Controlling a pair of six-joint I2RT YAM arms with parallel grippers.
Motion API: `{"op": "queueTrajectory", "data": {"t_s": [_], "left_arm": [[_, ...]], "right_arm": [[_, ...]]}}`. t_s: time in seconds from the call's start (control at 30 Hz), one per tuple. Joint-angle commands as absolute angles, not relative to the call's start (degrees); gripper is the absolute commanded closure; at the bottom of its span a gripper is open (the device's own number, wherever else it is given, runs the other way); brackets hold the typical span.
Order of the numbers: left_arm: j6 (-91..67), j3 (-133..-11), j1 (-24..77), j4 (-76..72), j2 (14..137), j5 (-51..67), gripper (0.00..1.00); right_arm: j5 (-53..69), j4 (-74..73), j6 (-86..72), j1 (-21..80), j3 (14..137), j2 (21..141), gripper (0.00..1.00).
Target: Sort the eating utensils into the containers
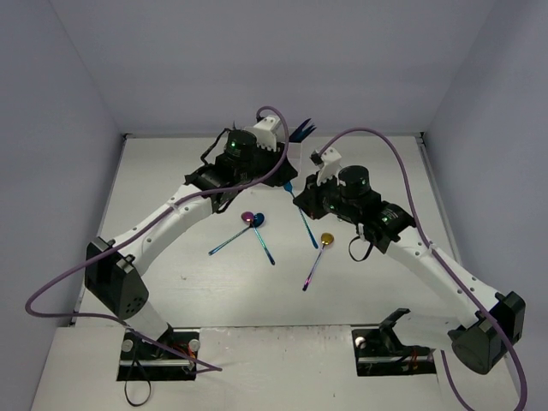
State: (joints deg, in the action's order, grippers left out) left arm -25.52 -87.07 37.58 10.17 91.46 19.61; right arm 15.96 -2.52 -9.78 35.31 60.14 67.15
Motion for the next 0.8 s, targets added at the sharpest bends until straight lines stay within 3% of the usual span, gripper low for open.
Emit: {"op": "queueTrajectory", "data": {"t_s": [0.0,0.07,0.1,0.13,0.27,0.37,0.43,0.77], "left_arm": [[-23.62,-90.62,38.06,6.89,90.18,18.08,0.97],[-22.74,-90.84,37.97,6.33,90.18,16.69,1.00],[-22.25,-90.94,37.97,6.33,90.18,15.83,1.00],[-21.82,-91.30,37.83,6.46,90.18,14.91,1.00],[-19.90,-94.11,36.05,7.94,90.93,10.88,1.00],[-18.66,-96.90,33.07,8.53,92.71,9.22,1.00],[-17.58,-99.03,31.46,8.81,93.90,7.47,1.00],[-11.03,-116.58,21.28,2.74,108.07,-9.70,1.00]], "right_arm": [[15.52,3.15,-9.26,35.67,63.43,67.80,1.00],[14.30,3.14,-9.12,35.57,63.90,68.51,0.95],[13.60,3.09,-9.06,35.52,64.11,68.84,0.84],[13.05,3.08,-9.05,35.51,64.29,69.24,0.64],[9.72,2.99,-8.71,35.03,64.94,69.71,0.22],[7.75,2.54,-8.49,33.57,64.81,69.52,0.05],[6.67,1.89,-8.59,32.06,64.73,69.34,0.00],[6.92,0.18,-9.71,23.71,61.28,67.22,0.00]]}}
